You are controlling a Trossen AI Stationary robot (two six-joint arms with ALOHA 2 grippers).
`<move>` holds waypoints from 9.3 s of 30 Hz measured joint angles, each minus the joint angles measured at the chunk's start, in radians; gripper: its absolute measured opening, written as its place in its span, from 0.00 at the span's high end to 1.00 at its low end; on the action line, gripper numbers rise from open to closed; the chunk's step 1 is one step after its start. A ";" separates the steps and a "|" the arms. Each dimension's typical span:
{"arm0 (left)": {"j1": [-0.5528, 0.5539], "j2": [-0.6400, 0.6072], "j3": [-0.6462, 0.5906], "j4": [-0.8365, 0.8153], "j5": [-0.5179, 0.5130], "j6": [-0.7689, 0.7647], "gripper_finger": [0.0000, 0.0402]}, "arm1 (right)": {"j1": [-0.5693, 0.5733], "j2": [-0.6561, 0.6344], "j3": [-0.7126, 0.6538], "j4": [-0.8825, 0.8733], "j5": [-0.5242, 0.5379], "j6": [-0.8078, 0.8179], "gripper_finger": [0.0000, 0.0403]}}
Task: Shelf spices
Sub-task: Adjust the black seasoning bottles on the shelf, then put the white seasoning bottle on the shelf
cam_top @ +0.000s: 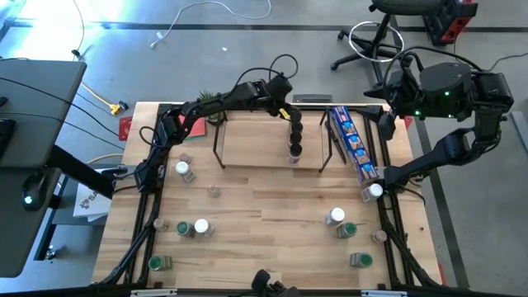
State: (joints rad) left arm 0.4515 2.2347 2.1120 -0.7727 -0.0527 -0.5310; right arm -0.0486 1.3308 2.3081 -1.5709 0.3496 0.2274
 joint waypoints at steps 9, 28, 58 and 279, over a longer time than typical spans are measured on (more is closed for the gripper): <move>0.000 0.000 0.000 0.002 0.013 0.012 0.74 | 0.000 0.000 0.000 0.000 0.000 0.000 0.35; -0.143 -0.112 0.002 -0.175 -0.072 0.220 0.74 | 0.000 0.000 0.000 0.000 0.000 0.007 0.35; -0.188 -0.149 -0.009 -0.137 -0.027 0.298 0.74 | 0.000 -0.001 0.000 0.000 0.000 -0.026 0.35; -0.111 -0.430 -0.791 0.508 0.069 0.680 0.29 | 0.083 0.239 -0.007 0.000 0.345 0.237 0.30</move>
State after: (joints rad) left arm 0.3401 1.8046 1.3209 -0.2646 0.0162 0.1488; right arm 0.0347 1.5700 2.3013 -1.5711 0.6946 0.4641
